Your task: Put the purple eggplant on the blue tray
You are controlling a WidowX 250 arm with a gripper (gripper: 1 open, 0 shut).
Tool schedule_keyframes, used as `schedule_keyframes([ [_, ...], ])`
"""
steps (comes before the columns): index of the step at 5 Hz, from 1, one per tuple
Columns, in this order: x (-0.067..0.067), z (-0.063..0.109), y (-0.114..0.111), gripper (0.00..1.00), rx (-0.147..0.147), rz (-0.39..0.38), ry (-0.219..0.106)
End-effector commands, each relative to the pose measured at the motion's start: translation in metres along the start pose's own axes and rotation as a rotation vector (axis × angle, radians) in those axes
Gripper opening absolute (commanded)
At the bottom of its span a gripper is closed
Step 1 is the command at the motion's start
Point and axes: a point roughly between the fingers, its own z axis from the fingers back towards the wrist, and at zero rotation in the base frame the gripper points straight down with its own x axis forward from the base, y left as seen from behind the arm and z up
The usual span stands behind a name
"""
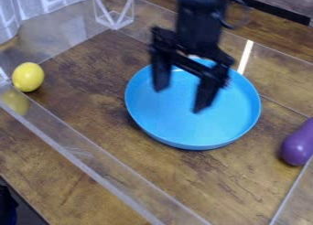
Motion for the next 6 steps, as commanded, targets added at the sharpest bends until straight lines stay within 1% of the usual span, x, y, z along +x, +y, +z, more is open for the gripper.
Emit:
schedule_keyframes([
  [1, 0.025, 0.012, -0.033, 1.0, 0.017, -0.079, -0.083],
  [2, 0.043, 0.011, -0.059, 1.0, 0.026, -0.104, -0.112],
  [3, 0.058, 0.013, -0.074, 1.0, 0.028, -0.117, -0.145],
  [4, 0.068, 0.01, -0.081, 1.0, 0.021, -0.117, -0.175],
  [6, 0.074, 0.0, -0.084, 1.0, 0.007, -0.104, -0.186],
])
